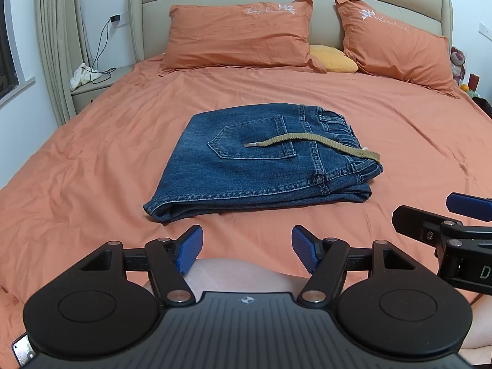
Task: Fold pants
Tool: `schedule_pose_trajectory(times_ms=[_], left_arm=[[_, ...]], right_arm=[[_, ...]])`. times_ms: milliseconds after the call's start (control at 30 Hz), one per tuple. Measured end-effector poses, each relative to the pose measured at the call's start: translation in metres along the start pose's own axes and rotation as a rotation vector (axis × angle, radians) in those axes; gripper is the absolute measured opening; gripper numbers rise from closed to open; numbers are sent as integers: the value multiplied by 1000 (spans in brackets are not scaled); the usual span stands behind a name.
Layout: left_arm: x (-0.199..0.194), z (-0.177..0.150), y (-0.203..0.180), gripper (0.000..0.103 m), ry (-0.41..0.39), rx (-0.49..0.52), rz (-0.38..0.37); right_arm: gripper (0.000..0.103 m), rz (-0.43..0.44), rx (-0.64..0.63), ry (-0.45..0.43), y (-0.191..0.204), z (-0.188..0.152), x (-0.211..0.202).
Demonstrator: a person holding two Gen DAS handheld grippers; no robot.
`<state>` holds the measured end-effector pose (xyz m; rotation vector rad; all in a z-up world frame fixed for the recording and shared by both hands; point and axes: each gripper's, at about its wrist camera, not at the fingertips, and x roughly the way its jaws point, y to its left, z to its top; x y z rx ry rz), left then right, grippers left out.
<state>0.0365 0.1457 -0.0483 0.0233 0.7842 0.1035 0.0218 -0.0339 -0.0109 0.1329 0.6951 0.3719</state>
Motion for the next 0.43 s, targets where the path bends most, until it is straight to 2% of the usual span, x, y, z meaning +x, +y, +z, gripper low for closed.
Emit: schedule_pose_trajectory(times_ms=[433], left_arm=[[-2,0,4,76,-18,5,-8]], right_arm=[[84,0,5,2,-2,-1,-2]])
